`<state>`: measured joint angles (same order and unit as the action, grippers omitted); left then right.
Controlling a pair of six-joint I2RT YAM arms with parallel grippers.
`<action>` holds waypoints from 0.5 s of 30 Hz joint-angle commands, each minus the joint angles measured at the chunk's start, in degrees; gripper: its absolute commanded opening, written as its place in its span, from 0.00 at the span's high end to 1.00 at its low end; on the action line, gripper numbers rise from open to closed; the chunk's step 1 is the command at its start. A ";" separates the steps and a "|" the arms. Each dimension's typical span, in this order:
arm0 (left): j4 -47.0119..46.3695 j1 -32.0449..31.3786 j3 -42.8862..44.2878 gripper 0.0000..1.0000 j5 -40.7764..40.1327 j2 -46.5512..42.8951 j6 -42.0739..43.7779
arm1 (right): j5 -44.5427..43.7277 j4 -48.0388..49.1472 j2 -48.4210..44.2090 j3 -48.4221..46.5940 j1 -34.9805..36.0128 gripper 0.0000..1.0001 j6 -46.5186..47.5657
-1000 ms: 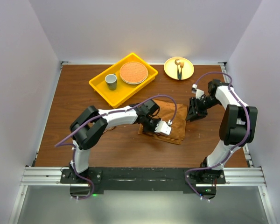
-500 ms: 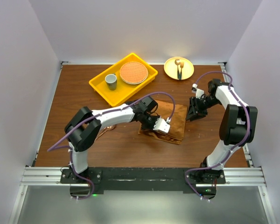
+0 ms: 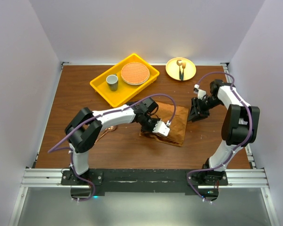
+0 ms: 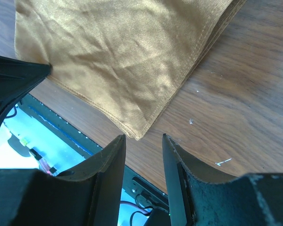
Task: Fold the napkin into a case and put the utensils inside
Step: Smooth out the square-folded napkin at the center of the board.
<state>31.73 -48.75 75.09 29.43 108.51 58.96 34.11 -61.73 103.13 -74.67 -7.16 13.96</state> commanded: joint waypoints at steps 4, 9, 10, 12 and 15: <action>0.79 0.41 -0.47 0.91 2.03 -1.28 2.47 | 2.01 -0.23 0.49 -1.61 -0.14 0.59 0.02; 1.06 0.41 -1.35 0.91 1.95 -1.54 3.97 | 2.10 0.12 0.58 -1.53 -0.14 0.59 -0.33; 1.14 0.41 -1.35 0.91 2.12 -1.72 4.14 | 2.19 0.30 0.67 -1.35 -0.14 0.59 -0.51; 1.23 0.41 -1.26 0.91 2.38 -2.07 4.32 | 2.19 0.65 1.02 -1.35 -0.14 0.59 -0.77; 1.58 0.41 -1.09 0.91 2.91 -3.21 4.93 | 2.28 1.09 1.37 -1.44 -0.14 0.59 -1.21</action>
<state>32.73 -48.75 74.11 29.71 108.51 61.65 34.35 -61.49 103.81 -74.67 -7.16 13.78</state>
